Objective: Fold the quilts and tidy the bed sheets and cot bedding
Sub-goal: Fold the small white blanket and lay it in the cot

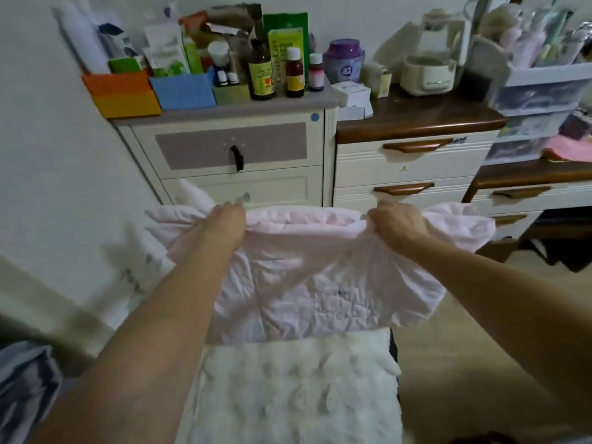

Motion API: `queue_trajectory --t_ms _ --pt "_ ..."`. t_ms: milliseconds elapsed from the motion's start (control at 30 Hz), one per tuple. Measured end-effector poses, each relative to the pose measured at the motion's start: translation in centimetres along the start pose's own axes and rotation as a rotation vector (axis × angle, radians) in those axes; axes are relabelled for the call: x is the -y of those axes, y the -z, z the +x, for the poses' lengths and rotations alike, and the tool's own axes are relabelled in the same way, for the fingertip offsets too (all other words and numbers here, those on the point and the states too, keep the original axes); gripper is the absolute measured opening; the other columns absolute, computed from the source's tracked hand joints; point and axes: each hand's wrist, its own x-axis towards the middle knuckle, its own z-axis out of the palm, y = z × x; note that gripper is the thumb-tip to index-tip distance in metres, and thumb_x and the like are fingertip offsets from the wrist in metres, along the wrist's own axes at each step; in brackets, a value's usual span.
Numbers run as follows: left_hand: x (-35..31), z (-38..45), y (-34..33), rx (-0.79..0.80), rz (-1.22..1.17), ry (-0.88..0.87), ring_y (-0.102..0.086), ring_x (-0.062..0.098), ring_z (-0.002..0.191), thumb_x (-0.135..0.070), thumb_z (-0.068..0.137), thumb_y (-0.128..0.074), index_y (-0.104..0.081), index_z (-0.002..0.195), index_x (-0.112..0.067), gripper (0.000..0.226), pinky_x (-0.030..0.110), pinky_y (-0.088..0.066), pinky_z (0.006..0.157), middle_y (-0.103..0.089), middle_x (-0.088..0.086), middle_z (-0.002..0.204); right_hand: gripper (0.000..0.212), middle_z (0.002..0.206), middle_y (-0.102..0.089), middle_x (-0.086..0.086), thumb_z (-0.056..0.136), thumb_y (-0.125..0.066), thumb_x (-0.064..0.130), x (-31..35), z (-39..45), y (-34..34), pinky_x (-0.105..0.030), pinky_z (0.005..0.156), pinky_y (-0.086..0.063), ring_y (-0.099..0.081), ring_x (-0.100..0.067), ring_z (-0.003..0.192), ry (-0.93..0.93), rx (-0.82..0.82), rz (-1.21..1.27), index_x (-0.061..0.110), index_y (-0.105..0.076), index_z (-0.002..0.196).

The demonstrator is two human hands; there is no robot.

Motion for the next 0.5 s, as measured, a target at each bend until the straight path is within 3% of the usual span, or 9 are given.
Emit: queue_trajectory --t_ms 267,367,500 --pt "5.9 4.2 2.2 -0.301 -0.068 0.062 -0.047 0.037 0.119 0.004 0.093 -0.040 -0.048 0.121 0.002 0.029 0.045 -0.040 0.096 -0.049 0.022 0.126 0.024 0.107 -0.052 -0.009 0.093 -0.050 0.016 4.6 5.7 0.8 -0.038 0.080 -0.041 -0.053 -0.028 0.095 -0.018 -0.261 -0.018 0.018 -0.062 0.114" --pt "6.7 3.1 0.0 -0.285 -0.081 0.090 -0.045 0.037 0.118 0.003 0.091 -0.045 -0.048 0.120 0.001 0.029 0.046 -0.040 0.093 -0.047 0.022 0.126 0.024 0.108 -0.051 -0.010 0.091 -0.049 0.014 5.8 5.2 -1.0 -0.039 0.079 -0.039 -0.053 -0.030 0.097 0.053 -0.217 -0.018 0.017 -0.061 0.112" --pt "5.8 -0.3 -7.2 -0.091 -0.094 0.182 -0.046 0.035 0.119 -0.002 0.093 -0.047 -0.048 0.125 -0.003 0.032 0.043 -0.041 0.091 -0.047 0.018 0.127 0.028 0.109 -0.051 -0.010 0.089 -0.046 0.009 8.0 1.9 -6.9 -0.040 0.077 -0.040 -0.052 -0.030 0.094 0.132 -0.070 0.028 0.015 -0.059 0.112"
